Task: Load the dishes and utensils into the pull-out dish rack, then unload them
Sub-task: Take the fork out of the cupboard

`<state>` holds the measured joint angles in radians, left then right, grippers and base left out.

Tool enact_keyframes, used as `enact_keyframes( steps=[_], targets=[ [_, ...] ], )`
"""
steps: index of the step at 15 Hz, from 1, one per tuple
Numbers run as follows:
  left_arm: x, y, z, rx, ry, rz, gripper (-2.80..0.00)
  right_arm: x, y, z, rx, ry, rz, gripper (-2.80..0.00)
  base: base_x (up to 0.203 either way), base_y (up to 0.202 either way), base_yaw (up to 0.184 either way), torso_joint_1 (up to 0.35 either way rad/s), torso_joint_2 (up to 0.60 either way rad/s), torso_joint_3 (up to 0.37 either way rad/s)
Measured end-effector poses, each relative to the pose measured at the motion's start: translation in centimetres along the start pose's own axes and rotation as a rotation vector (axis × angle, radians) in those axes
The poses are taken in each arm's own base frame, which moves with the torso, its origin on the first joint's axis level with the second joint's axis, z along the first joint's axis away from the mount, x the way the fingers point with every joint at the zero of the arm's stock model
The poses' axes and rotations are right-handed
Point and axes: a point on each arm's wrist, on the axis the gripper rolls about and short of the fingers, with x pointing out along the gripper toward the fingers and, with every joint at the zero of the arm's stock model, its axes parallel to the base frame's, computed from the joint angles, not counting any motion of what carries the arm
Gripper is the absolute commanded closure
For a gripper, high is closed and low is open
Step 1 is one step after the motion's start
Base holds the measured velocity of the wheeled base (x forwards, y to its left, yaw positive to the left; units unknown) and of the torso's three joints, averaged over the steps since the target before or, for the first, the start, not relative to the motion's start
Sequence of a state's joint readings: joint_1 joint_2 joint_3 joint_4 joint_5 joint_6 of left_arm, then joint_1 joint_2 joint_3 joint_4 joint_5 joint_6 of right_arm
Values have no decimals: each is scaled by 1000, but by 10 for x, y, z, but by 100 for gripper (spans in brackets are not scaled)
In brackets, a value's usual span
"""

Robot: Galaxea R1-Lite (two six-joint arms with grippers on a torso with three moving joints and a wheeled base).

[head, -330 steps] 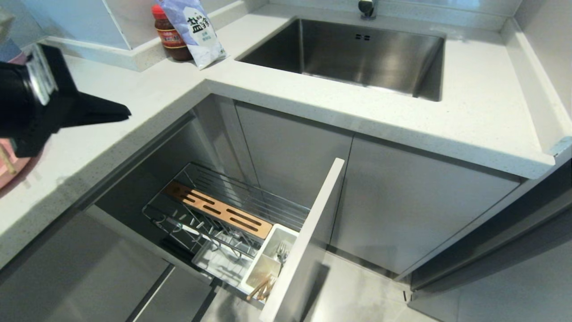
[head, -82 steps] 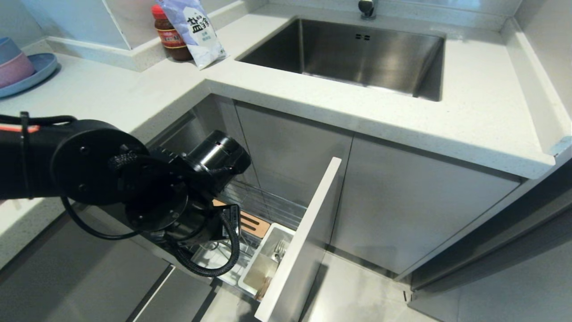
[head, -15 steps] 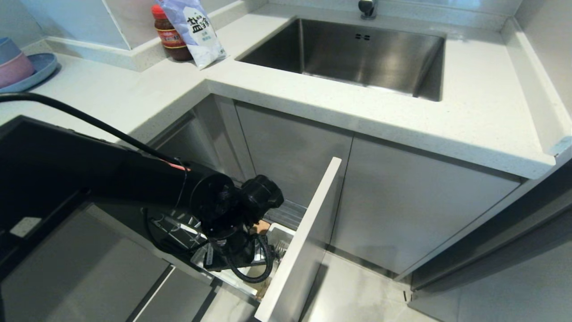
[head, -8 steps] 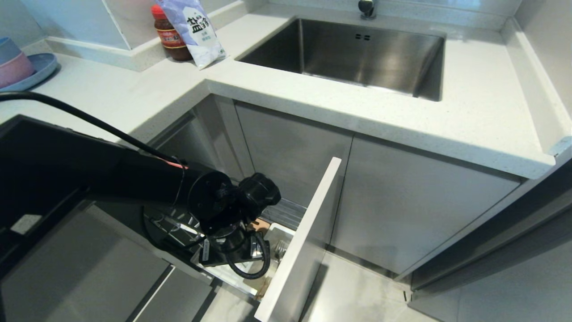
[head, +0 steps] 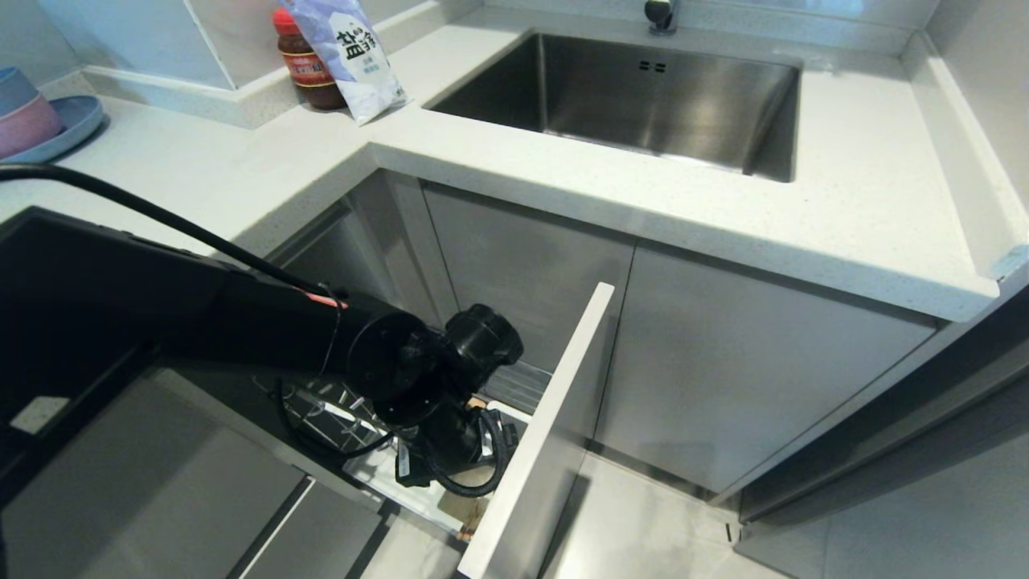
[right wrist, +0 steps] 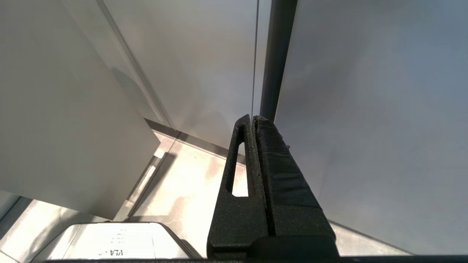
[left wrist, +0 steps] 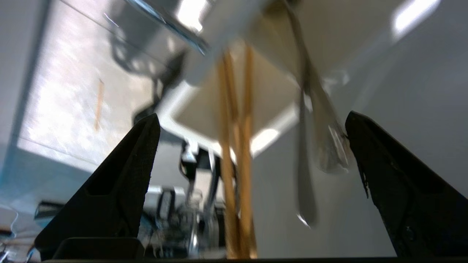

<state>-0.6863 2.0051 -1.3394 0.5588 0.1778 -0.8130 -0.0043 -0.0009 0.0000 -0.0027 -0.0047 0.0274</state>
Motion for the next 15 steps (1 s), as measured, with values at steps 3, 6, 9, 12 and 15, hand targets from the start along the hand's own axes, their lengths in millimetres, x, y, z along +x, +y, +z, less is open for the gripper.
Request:
enact_keyframes(
  steps=[3, 6, 9, 12, 15],
  targets=[
    [1, -4, -8, 28, 54, -3, -280, 0, 0, 0, 0, 0, 0, 0, 0, 0, 0, 0, 0, 0],
    [5, -6, -11, 44, 66, 8, -280, 0, 0, 0, 0, 0, 1, 0, 0, 0, 0, 0, 0, 0],
    [8, -5, -12, 56, 63, 27, -280, 0, 0, 0, 0, 0, 0, 0, 0, 0, 0, 0, 0, 0],
    [10, -3, -9, 53, 30, 63, -280, 0, 0, 0, 0, 0, 0, 0, 0, 0, 0, 0, 0, 0],
    [11, 0, -6, 48, -17, 112, -280, 0, 0, 0, 0, 0, 0, 0, 0, 0, 0, 0, 0, 0]
  ],
)
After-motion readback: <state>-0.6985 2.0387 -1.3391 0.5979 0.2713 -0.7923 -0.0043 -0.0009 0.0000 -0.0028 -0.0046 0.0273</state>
